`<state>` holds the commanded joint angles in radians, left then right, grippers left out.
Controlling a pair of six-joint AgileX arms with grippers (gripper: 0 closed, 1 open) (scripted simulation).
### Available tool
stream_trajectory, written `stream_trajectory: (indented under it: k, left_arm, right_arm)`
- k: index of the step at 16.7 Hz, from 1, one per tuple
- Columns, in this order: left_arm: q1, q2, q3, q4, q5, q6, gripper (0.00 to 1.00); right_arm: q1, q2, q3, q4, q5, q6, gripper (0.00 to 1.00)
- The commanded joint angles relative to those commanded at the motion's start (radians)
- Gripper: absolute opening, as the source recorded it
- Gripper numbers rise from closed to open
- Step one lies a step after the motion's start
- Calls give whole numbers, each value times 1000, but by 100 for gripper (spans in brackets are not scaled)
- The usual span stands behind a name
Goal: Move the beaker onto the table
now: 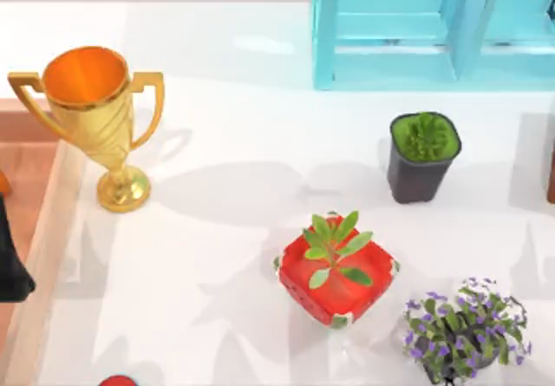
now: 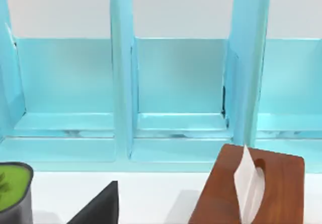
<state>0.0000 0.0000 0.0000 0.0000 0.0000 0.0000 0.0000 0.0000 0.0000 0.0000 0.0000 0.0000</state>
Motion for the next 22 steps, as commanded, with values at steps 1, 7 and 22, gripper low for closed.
stream_trajectory:
  k: [1, 7, 22]
  left_arm:
    - [0, 0, 0, 0, 0, 0, 100]
    - [32, 162, 159, -157, -2, 32, 100]
    - [219, 1462, 1205, -1170, -3, 237, 100]
  right_arm:
    - [0, 0, 0, 0, 0, 0, 100]
    - [0, 0, 0, 0, 0, 0, 100]
    - [0, 0, 0, 0, 0, 0, 100]
